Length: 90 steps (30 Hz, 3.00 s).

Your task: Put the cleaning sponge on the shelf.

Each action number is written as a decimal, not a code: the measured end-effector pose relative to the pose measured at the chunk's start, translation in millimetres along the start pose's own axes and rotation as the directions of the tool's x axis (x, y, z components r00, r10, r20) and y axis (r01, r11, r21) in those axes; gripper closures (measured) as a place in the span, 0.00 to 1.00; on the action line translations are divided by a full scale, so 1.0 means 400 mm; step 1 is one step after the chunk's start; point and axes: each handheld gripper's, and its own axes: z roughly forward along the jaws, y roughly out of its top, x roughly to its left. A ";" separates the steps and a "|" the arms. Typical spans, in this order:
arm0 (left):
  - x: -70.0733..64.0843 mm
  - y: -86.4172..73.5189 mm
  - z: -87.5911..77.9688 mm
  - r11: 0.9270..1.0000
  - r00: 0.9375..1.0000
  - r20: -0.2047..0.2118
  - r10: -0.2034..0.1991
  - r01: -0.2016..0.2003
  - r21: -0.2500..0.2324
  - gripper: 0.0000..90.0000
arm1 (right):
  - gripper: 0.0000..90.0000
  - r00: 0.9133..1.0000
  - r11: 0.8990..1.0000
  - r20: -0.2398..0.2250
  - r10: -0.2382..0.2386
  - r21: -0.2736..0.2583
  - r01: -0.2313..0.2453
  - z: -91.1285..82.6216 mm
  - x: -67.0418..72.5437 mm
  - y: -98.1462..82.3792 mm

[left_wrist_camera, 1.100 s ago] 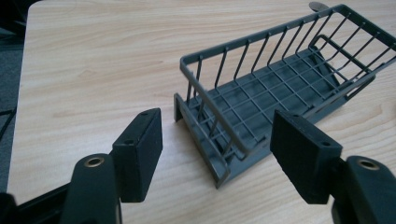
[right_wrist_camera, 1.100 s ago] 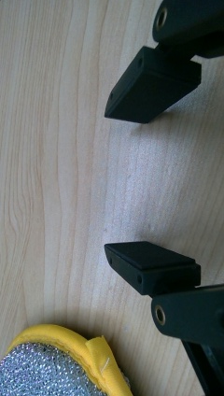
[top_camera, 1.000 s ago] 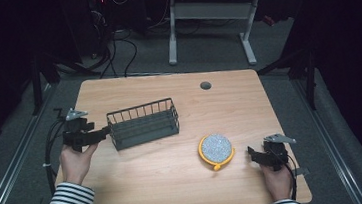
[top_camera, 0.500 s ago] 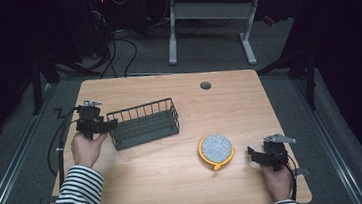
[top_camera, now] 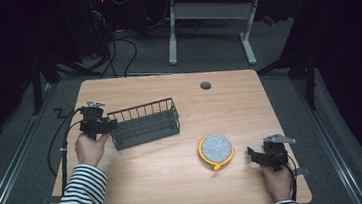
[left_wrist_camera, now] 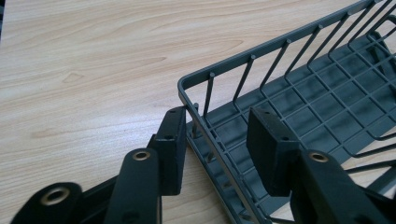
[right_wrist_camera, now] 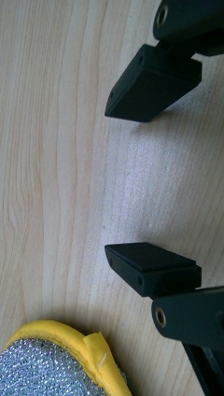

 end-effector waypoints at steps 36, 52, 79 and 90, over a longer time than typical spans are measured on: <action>-0.118 -0.002 0.022 0.996 0.996 0.045 0.081 -0.079 -0.049 0.72 | 0.32 1.000 1.000 -0.001 -0.004 0.000 0.004 0.000 0.000 0.000; -0.156 -0.003 0.019 0.992 0.991 0.067 0.113 -0.109 -0.063 0.72 | 0.32 1.000 1.000 -0.001 -0.004 0.000 0.004 0.000 0.000 0.000; -0.147 -0.017 -0.030 0.989 0.987 0.141 0.081 -0.062 -0.133 0.47 | 0.32 1.000 1.000 0.000 -0.004 0.000 0.004 0.000 0.001 -0.001; -0.079 -0.071 -0.103 0.983 0.992 0.122 0.037 -0.014 -0.183 0.41 | 0.32 1.000 1.000 0.000 -0.005 0.000 0.005 0.000 0.001 0.000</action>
